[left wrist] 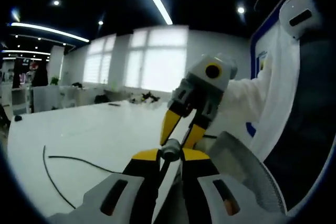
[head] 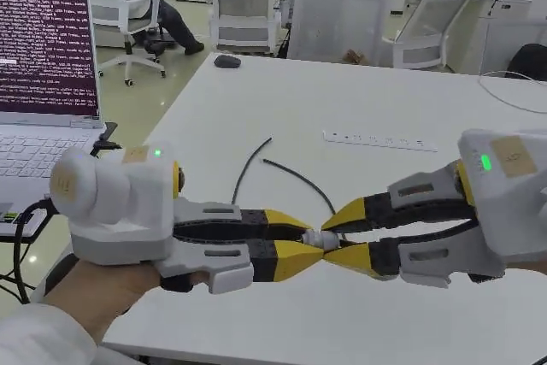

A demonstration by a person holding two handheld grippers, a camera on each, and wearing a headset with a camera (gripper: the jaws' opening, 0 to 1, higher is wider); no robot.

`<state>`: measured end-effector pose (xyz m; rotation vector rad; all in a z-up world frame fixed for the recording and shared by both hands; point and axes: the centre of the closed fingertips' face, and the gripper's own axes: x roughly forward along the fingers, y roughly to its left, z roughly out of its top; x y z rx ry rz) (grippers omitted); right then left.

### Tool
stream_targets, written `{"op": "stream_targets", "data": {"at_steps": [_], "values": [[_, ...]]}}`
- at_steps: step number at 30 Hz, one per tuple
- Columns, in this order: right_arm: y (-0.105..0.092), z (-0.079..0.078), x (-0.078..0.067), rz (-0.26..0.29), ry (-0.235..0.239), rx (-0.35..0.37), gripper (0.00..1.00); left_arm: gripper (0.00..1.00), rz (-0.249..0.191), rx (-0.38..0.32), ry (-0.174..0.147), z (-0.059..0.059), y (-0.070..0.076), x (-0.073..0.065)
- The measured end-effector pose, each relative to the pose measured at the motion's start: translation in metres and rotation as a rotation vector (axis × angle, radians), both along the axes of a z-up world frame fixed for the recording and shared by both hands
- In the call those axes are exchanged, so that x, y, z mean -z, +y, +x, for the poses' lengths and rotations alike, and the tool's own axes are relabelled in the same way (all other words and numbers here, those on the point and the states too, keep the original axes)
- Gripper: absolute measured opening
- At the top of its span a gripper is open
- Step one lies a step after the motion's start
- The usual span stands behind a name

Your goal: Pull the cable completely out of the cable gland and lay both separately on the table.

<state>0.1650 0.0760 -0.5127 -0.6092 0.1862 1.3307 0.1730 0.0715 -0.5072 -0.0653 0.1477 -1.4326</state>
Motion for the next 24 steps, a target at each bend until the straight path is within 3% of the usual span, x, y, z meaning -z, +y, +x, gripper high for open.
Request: {"op": "stream_targets", "data": {"at_steps": [2, 3, 4, 5, 8, 10, 12, 14, 20, 23, 24], "values": [[-0.003, 0.001, -0.011, 0.06, -0.001, 0.007, 0.15, 0.15, -0.033, 0.002, -0.016, -0.001, 0.001, -0.009], [-0.004, -0.001, -0.019, 0.129, 0.044, 0.014, 0.18, 0.15, -0.038, -0.001, -0.023, -0.001, 0.001, -0.01], [-0.006, -0.004, -0.022, 0.175, 0.152, 0.036, 0.2, 0.15, -0.049, 0.001, -0.042, -0.002, 0.001, -0.013], [-0.008, -0.004, -0.024, 0.199, 0.209, 0.049, 0.22, 0.15, -0.059, 0.01, -0.052, -0.005, 0.001, -0.016], [-0.008, -0.006, -0.03, 0.29, 0.34, 0.056, 0.19, 0.15, -0.083, 0.017, -0.087, -0.007, 0.001, -0.022], [-0.008, -0.007, -0.031, 0.308, 0.383, 0.052, 0.15, 0.15, -0.098, 0.02, -0.102, -0.008, 0.002, -0.025], [-0.009, -0.003, -0.029, 0.31, 0.391, 0.063, 0.14, 0.15, -0.107, 0.021, -0.101, -0.007, 0.002, -0.027], [-0.007, -0.005, -0.027, 0.315, 0.426, 0.057, 0.14, 0.15, -0.105, 0.021, -0.111, -0.007, 0.002, -0.027], [-0.002, -0.008, -0.023, 0.296, 0.455, 0.024, 0.13, 0.15, -0.113, 0.018, -0.132, -0.008, 0.004, -0.029], [-0.001, -0.006, -0.025, 0.292, 0.44, 0.02, 0.12, 0.16, -0.124, 0.006, -0.147, -0.006, 0.005, -0.031], [0.0, -0.004, -0.025, 0.284, 0.414, 0.023, 0.11, 0.16, -0.132, 0.0, -0.149, -0.003, 0.006, -0.032]]}}
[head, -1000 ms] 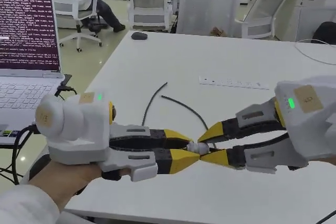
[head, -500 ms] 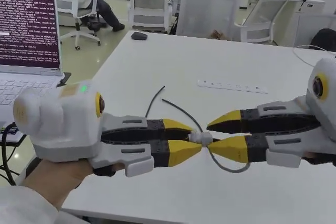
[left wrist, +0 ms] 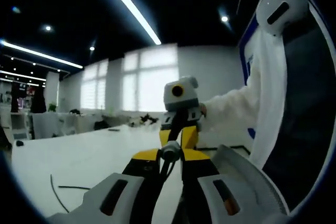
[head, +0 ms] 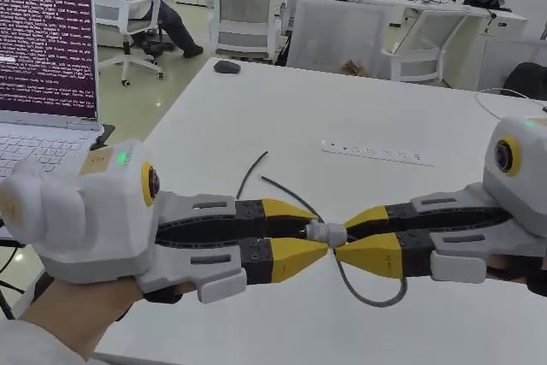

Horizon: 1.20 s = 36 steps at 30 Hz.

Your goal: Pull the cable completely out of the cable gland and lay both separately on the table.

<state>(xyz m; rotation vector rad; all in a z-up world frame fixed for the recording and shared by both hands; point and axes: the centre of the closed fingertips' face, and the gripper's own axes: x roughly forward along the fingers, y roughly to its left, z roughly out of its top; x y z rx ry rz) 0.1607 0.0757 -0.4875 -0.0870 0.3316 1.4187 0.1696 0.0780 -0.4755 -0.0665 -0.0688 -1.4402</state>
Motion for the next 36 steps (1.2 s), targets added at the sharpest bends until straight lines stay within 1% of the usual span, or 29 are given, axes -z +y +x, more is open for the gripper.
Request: {"op": "stream_targets", "data": {"at_steps": [1, 2, 3, 4, 5, 6, 7, 8, 9, 11, 13, 14, 15, 16, 17, 19, 21, 23, 25, 27, 28, 29, 30, 31, 32, 33, 34, 35, 36], "values": [[0.0, 0.0, 0.001, -0.009, -0.005, 0.001, 0.1, 0.16, -0.004, -0.002, 0.001, 0.0, 0.0, -0.001], [0.0, -0.001, 0.003, -0.021, -0.014, -0.009, 0.07, 0.16, -0.011, -0.001, -0.007, 0.0, 0.0, -0.002], [0.0, -0.004, 0.005, -0.031, -0.012, -0.016, 0.05, 0.16, -0.012, 0.0, -0.033, -0.002, 0.0, -0.004], [-0.001, -0.005, 0.006, -0.031, -0.015, -0.018, 0.04, 0.16, 0.0, 0.002, -0.053, -0.005, -0.001, -0.002], [-0.002, -0.006, 0.006, -0.029, -0.01, -0.022, 0.04, 0.16, 0.001, 0.005, -0.057, -0.006, -0.001, -0.002], [-0.003, -0.008, 0.005, -0.013, 0.035, -0.019, 0.06, 0.16, 0.004, 0.005, -0.056, -0.007, -0.002, -0.002], [-0.003, -0.007, 0.002, 0.008, 0.074, -0.001, 0.07, 0.16, 0.005, 0.004, -0.058, -0.007, -0.003, -0.002], [-0.005, -0.006, 0.001, 0.026, 0.094, 0.006, 0.08, 0.16, 0.0, 0.003, -0.061, -0.006, -0.003, -0.003], [-0.004, -0.005, -0.003, 0.051, 0.103, 0.011, 0.1, 0.16, 0.001, 0.004, -0.059, -0.006, -0.002, -0.003], [-0.005, -0.003, -0.007, 0.085, 0.124, 0.024, 0.12, 0.16, -0.014, 0.001, -0.052, -0.004, 0.0, -0.005], [-0.004, -0.003, -0.008, 0.106, 0.15, 0.027, 0.13, 0.16, -0.022, -0.001, -0.05, -0.004, 0.001, -0.006], [-0.005, -0.002, -0.007, 0.102, 0.149, 0.028, 0.13, 0.16, -0.021, -0.004, -0.052, -0.004, 0.0, -0.006], [-0.004, -0.001, -0.008, 0.11, 0.149, 0.032, 0.13, 0.16, -0.018, -0.005, -0.057, -0.004, 0.0, -0.006], [-0.003, -0.001, -0.007, 0.12, 0.167, 0.032, 0.13, 0.16, -0.015, -0.004, -0.057, -0.004, -0.001, -0.005], [-0.003, -0.001, -0.006, 0.124, 0.201, 0.037, 0.13, 0.16, -0.009, -0.001, -0.056, -0.004, -0.002, -0.004], [-0.003, 0.0, -0.004, 0.119, 0.201, 0.039, 0.13, 0.16, 0.0, -0.006, -0.061, -0.003, -0.002, -0.003], [-0.002, -0.001, -0.005, 0.121, 0.196, 0.035, 0.13, 0.16, -0.003, -0.007, -0.061, -0.003, -0.002, -0.003], [-0.003, 0.0, -0.008, 0.133, 0.206, 0.028, 0.13, 0.16, -0.012, -0.008, -0.067, -0.003, -0.002, -0.005], [-0.004, 0.002, -0.011, 0.161, 0.23, 0.032, 0.13, 0.16, -0.01, -0.011, -0.071, -0.003, -0.001, -0.005], [-0.005, 0.003, -0.013, 0.183, 0.238, 0.032, 0.13, 0.16, -0.007, -0.01, -0.073, -0.003, -0.002, -0.005], [-0.004, 0.002, -0.012, 0.177, 0.247, 0.025, 0.13, 0.16, -0.007, -0.011, -0.075, -0.003, -0.002, -0.005], [-0.002, 0.001, -0.012, 0.174, 0.243, 0.02, 0.13, 0.16, -0.007, -0.01, -0.076, -0.003, -0.002, -0.005], [0.0, 0.001, -0.012, 0.171, 0.219, 0.015, 0.13, 0.16, -0.008, -0.009, -0.074, -0.003, -0.002, -0.005], [0.001, 0.001, -0.013, 0.173, 0.21, 0.012, 0.13, 0.16, -0.01, -0.005, -0.065, -0.003, -0.002, -0.005], [0.004, 0.001, -0.015, 0.179, 0.207, 0.009, 0.13, 0.16, -0.017, 0.002, -0.047, -0.003, -0.001, -0.006], [0.005, 0.001, -0.016, 0.187, 0.202, 0.008, 0.13, 0.16, -0.023, 0.002, -0.042, -0.003, -0.001, -0.007], [0.005, 0.001, -0.017, 0.195, 0.208, 0.009, 0.13, 0.16, -0.03, 0.003, -0.035, -0.003, 0.0, -0.008], [0.006, 0.001, -0.019, 0.207, 0.232, 0.01, 0.13, 0.16, -0.042, 0.007, -0.013, -0.002, 0.001, -0.01], [0.007, 0.002, -0.018, 0.21, 0.246, 0.015, 0.13, 0.16, -0.045, 0.005, -0.009, -0.002, 0.002, -0.01]]}}
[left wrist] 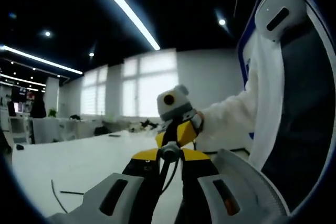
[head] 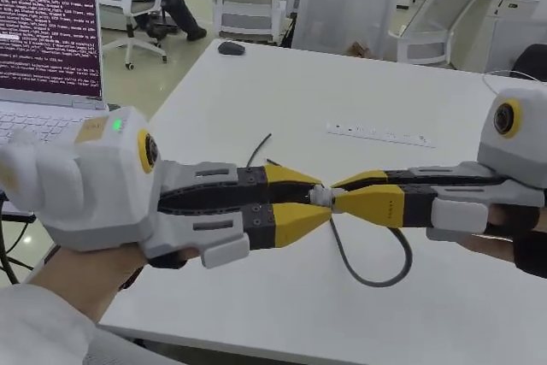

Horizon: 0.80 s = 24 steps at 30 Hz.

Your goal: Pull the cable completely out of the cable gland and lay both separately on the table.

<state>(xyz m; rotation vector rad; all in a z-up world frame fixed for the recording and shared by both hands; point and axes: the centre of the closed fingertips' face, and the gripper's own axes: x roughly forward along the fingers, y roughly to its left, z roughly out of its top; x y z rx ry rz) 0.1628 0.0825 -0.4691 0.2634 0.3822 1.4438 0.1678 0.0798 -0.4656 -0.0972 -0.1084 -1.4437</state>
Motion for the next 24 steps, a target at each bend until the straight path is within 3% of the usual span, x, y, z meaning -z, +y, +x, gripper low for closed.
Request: {"op": "stream_targets", "data": {"at_steps": [3, 4, 5, 8, 13, 17, 18, 20, 21, 23, 24], "values": [[-0.001, 0.0, 0.002, -0.008, 0.011, 0.0, 0.12, 0.15, 0.01, 0.005, 0.025, 0.0, -0.001, 0.003], [-0.001, -0.001, 0.003, -0.015, 0.007, 0.002, 0.12, 0.15, 0.01, 0.009, 0.05, 0.0, -0.002, 0.004], [0.0, -0.002, 0.003, -0.023, -0.005, 0.001, 0.12, 0.15, 0.004, 0.025, 0.095, 0.0, -0.002, 0.004], [0.001, -0.003, 0.002, -0.041, -0.011, 0.007, 0.12, 0.15, -0.006, 0.034, 0.135, 0.001, -0.001, 0.004], [0.004, -0.004, -0.002, -0.05, -0.057, 0.0, 0.11, 0.15, -0.029, 0.048, 0.167, 0.0, 0.002, 0.0], [0.007, -0.003, -0.002, -0.096, -0.127, -0.012, 0.11, 0.15, -0.03, 0.048, 0.189, 0.002, 0.004, 0.0], [0.007, 0.0, -0.003, -0.088, -0.109, -0.009, 0.11, 0.15, -0.036, 0.041, 0.171, 0.002, 0.005, -0.002], [0.007, -0.002, -0.005, -0.054, 0.026, -0.028, 0.12, 0.15, -0.037, 0.032, 0.078, 0.0, 0.005, -0.007], [0.007, 0.0, -0.005, -0.04, 0.045, -0.027, 0.13, 0.15, -0.035, 0.024, 0.056, 0.001, 0.005, -0.008], [0.007, 0.001, -0.005, -0.021, 0.04, -0.034, 0.13, 0.15, -0.037, 0.02, 0.06, 0.0, 0.005, -0.009], [0.007, 0.001, -0.005, -0.017, 0.05, -0.039, 0.13, 0.15, -0.043, 0.014, 0.047, 0.0, 0.005, -0.01]]}}
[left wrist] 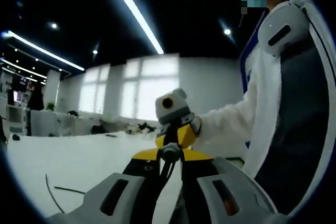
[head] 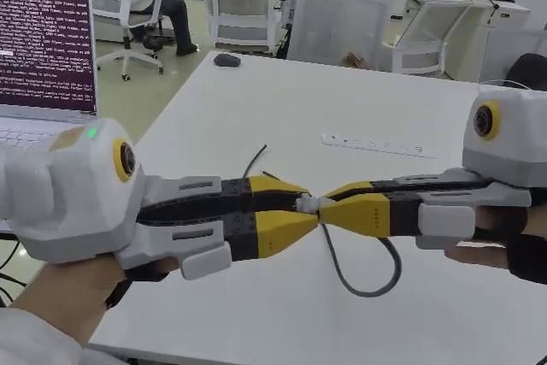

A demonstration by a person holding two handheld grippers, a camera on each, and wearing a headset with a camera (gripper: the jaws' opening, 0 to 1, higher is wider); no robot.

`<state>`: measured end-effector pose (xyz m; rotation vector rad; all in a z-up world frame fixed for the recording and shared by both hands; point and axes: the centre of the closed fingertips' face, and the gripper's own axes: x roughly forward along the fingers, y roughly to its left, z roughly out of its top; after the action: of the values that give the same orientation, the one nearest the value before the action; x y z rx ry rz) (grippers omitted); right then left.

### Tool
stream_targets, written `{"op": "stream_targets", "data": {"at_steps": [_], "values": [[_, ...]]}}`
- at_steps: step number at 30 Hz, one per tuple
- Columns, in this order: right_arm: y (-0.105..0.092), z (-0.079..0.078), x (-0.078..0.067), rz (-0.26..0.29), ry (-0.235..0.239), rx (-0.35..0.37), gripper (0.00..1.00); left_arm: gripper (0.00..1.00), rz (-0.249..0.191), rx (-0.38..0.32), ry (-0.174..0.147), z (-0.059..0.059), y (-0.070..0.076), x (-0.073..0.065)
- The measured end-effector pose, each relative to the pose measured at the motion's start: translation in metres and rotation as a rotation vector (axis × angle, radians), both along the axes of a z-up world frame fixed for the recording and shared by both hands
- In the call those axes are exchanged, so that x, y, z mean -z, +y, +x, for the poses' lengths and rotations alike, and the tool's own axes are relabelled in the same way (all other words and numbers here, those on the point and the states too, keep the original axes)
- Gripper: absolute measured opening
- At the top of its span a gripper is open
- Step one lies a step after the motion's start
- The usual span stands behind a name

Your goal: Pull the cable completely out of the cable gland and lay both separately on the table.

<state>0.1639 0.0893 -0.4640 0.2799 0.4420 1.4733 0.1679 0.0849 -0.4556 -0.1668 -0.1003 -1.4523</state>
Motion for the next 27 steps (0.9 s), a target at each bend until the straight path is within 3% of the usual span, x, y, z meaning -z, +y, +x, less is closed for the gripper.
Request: {"op": "stream_targets", "data": {"at_steps": [1, 5, 10, 17, 19, 20, 26, 27], "values": [[0.0005, 0.0002, -0.0003, 0.002, 0.003, -0.004, 0.13, 0.15, 0.002, -0.015, -0.035, 0.0002, 0.0002, -0.0014], [0.0019, -0.0002, -0.0023, 0.012, 0.054, -0.031, 0.14, 0.15, -0.003, -0.035, -0.096, 0.0, 0.0019, -0.0047], [0.0005, -0.0003, -0.0021, -0.004, 0.024, -0.045, 0.15, 0.15, -0.001, -0.048, -0.118, 0.0009, 0.0018, -0.0044], [0.0009, -0.0009, -0.0033, 0.003, 0.049, -0.043, 0.13, 0.15, -0.015, -0.065, -0.133, 0.0033, 0.0053, -0.0075], [0.0024, -0.0007, -0.0053, 0.001, 0.033, -0.036, 0.13, 0.15, -0.024, -0.068, -0.114, 0.0049, 0.0066, -0.0087], [0.0026, -0.001, -0.0054, -0.003, 0.025, -0.034, 0.12, 0.15, -0.028, -0.061, -0.077, 0.0056, 0.0072, -0.0085], [0.0024, -0.0022, -0.0014, -0.05, -0.011, 0.0, 0.11, 0.15, -0.011, -0.037, 0.007, 0.0064, 0.0055, -0.0025], [0.0021, -0.0028, -0.0002, -0.058, -0.017, 0.0, 0.11, 0.14, -0.001, -0.028, 0.034, 0.0055, 0.0047, 0.0001]]}}
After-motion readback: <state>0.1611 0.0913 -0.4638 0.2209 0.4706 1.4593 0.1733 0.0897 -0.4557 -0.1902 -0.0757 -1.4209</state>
